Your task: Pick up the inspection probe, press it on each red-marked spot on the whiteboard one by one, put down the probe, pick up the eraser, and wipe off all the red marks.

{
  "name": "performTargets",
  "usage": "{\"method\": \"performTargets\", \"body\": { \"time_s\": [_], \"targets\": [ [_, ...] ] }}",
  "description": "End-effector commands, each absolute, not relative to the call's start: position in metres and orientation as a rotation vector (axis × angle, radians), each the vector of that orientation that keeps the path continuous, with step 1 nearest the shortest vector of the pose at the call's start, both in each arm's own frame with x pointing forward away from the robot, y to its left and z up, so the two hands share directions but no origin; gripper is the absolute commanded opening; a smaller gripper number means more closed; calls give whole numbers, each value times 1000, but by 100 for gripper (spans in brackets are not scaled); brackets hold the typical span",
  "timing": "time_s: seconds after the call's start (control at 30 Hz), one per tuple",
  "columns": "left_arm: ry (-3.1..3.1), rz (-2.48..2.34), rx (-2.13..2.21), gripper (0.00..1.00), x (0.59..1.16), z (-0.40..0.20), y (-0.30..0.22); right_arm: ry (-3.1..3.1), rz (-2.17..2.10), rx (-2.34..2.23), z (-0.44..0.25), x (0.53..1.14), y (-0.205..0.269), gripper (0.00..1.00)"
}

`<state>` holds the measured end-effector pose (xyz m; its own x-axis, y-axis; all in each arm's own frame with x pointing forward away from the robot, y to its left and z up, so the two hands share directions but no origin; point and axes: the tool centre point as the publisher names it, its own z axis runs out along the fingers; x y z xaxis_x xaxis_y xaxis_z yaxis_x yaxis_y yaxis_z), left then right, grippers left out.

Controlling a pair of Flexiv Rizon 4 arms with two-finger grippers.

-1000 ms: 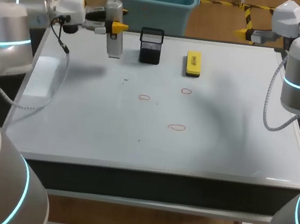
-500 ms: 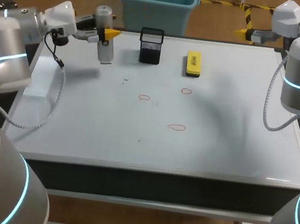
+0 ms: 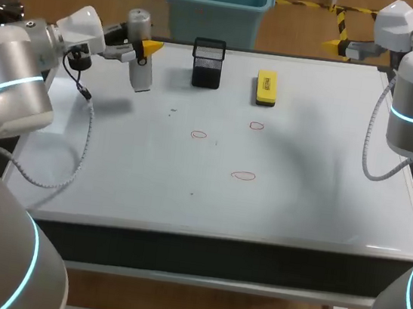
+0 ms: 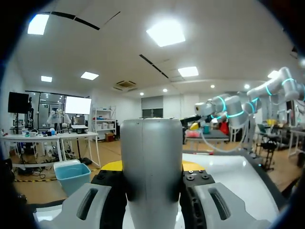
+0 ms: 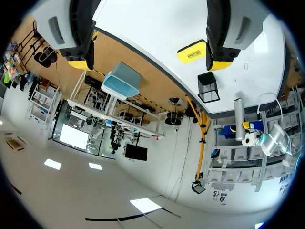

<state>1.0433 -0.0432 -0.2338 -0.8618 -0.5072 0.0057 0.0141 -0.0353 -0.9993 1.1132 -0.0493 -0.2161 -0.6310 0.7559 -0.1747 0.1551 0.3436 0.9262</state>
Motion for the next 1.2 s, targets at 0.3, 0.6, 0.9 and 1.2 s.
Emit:
{"method": "performTargets", "body": {
  "time_s": [0.3, 0.6, 0.9, 1.2],
  "targets": [
    [1829, -1906, -588, 0, 1041, -232, -45, 2230, 1279, 536, -214, 1108, -23, 100],
    [1829, -1906, -588, 0, 1041, -232, -45, 2665, 1086, -146, -243, 1112, 43, 100],
    [1829, -1906, -588, 0, 1041, -232, -45, 2766, 715, -808, -262, 1125, 73, 100],
    [1829, -1906, -588, 0, 1041, -232, -45, 2704, 389, -1410, -288, 1135, 74, 100]
  ]
}}
